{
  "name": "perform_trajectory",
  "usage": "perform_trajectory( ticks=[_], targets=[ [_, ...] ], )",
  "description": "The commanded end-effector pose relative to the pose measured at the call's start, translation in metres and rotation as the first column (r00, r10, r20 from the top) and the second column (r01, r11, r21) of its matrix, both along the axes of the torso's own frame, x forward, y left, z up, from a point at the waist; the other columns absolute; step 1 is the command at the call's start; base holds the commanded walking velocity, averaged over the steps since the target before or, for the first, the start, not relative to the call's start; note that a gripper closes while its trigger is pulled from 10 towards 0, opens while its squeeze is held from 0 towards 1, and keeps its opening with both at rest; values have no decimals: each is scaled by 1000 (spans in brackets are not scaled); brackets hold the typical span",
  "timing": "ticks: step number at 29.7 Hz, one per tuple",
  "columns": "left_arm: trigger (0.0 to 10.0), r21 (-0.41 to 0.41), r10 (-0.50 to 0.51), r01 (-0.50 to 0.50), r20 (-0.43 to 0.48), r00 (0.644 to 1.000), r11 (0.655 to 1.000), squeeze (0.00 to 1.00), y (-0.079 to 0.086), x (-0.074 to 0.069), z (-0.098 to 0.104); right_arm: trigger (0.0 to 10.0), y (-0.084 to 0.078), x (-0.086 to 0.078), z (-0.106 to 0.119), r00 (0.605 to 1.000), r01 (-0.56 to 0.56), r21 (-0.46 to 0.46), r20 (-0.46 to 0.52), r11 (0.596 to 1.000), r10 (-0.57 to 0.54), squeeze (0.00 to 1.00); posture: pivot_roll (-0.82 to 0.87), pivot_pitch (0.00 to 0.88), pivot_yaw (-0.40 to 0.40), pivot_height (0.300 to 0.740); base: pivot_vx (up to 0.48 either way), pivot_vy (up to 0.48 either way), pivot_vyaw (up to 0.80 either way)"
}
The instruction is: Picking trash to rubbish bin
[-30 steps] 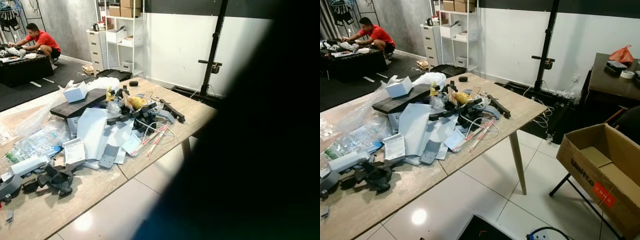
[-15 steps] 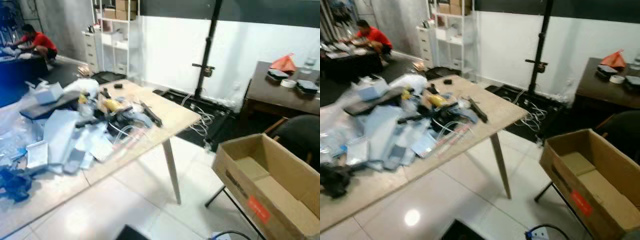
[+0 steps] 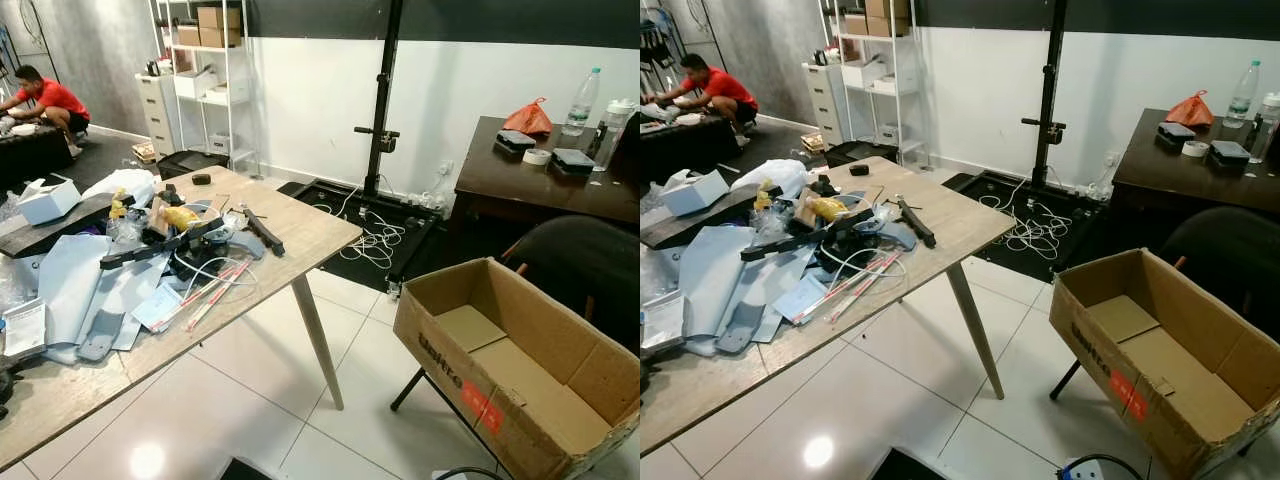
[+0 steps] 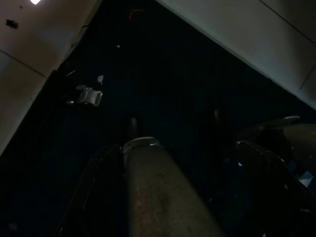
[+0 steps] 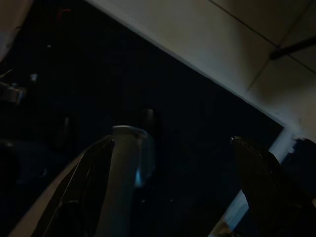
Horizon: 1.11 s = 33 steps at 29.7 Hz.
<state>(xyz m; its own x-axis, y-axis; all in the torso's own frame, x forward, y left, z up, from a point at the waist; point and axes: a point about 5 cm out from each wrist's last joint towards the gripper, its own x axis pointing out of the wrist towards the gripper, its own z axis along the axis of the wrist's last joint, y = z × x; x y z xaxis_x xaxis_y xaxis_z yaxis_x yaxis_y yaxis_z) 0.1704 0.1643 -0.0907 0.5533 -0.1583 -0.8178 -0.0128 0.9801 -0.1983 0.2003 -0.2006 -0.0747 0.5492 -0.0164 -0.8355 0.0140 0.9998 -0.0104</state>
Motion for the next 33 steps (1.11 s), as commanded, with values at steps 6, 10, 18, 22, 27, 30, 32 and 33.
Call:
perform_trajectory(
  ticks=[6,10,18,22,27,30,32,33],
  targets=[
    [10000,8,0,0,-8,1000,1000,0,1,-1,-1,10000,6,1,0,999,-41,64,15,997,40,0,-74,51,18,740,0,0,484],
    [10000,-1,7,-7,-10,1000,1000,0,0,-2,-1,10000,5,2,1,999,-49,53,17,997,48,0,-76,50,19,740,0,0,708],
    [10000,-5,2,-2,-14,1000,1000,0,0,-4,-2,10000,5,1,1,998,-65,53,16,996,65,0,-77,52,20,740,0,0,706],
    [10000,-8,1,-1,-13,1000,1000,0,-1,-4,-2,10000,5,1,1,998,-67,54,16,996,66,0,-78,52,21,740,0,0,706],
    [10000,-11,-4,4,-11,1000,1000,0,-2,-3,-1,10000,5,2,1,998,-67,47,18,997,66,0,-83,48,21,740,0,0,710],
    [10000,-13,-7,6,-9,1000,1000,0,-3,-2,-1,10000,4,2,2,998,-67,43,19,997,66,0,-84,48,20,740,0,0,708],
    [10000,-14,-8,8,-9,1000,1000,0,-3,-2,-1,10000,3,3,2,998,-67,41,20,997,66,0,-84,48,20,740,0,0,706],
    [10000,-15,-10,10,-9,1000,1000,0,-4,-2,-1,10000,3,3,2,998,-66,37,20,997,65,0,-84,48,20,740,0,0,706]
  ],
)
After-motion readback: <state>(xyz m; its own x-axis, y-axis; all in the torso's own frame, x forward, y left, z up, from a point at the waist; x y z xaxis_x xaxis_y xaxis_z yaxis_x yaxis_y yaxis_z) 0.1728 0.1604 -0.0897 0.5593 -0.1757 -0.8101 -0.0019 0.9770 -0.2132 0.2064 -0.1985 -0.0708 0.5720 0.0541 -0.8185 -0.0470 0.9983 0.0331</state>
